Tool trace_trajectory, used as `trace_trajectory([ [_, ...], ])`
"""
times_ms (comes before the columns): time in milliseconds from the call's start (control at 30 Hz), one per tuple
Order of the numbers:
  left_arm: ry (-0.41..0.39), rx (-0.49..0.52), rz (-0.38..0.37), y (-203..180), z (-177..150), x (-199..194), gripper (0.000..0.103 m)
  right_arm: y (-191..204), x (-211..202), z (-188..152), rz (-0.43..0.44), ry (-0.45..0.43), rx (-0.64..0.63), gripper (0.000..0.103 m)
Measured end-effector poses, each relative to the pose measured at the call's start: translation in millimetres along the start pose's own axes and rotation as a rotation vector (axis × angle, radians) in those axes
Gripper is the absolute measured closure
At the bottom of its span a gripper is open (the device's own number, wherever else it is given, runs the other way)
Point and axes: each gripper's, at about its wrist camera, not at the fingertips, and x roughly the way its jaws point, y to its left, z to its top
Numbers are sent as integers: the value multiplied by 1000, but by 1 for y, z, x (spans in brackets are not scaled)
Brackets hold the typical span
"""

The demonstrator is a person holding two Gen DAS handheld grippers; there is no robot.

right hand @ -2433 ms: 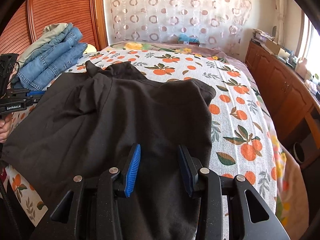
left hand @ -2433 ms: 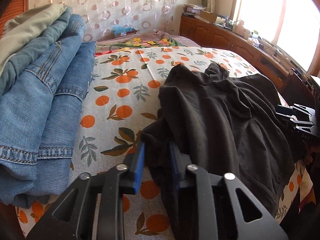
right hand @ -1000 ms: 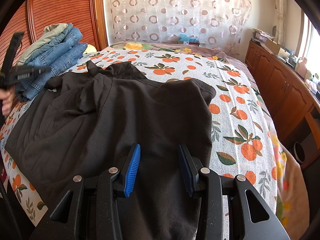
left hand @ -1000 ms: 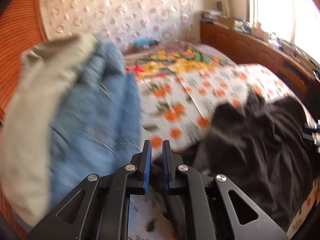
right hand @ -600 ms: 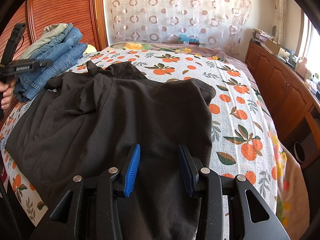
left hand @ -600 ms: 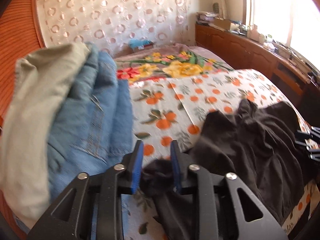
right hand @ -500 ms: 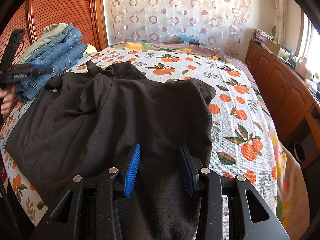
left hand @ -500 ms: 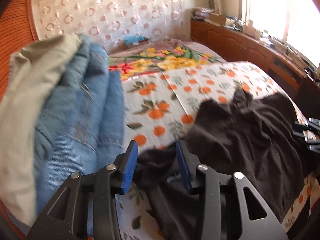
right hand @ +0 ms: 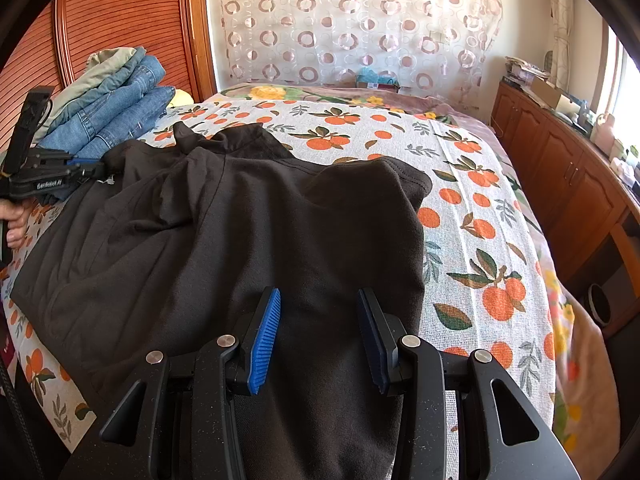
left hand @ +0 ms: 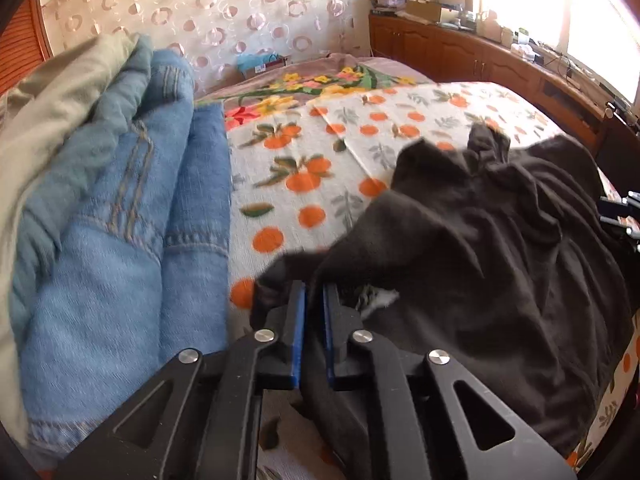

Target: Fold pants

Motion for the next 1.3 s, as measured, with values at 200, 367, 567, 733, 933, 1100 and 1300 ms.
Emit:
trace_trajectory([
  [200, -128, -77, 52, 22, 32, -24, 94, 0, 0, 0, 0, 0, 0, 62],
  [367, -145, -98, 52, 26, 51, -22, 94, 0, 0, 0, 1, -1, 0, 62],
  [567, -124, -115, -1, 19, 49, -15, 75, -1, 0, 0, 2, 0, -1, 61],
  [733, -125, -110, -47, 5, 42, -11, 50, -2, -1, 0, 3, -2, 3, 61],
  [933, -113, -67, -123, -29, 38, -5, 47, -25, -16, 14, 16, -31, 62, 61],
  [1100, -107, -43, -167, -46, 33, 0, 47, -57, -20, 44, -20, -69, 94, 61],
  [1300, -103, -47, -186, -53, 25, 7, 47, -90, 14, 65, 24, -5, 172, 61],
])
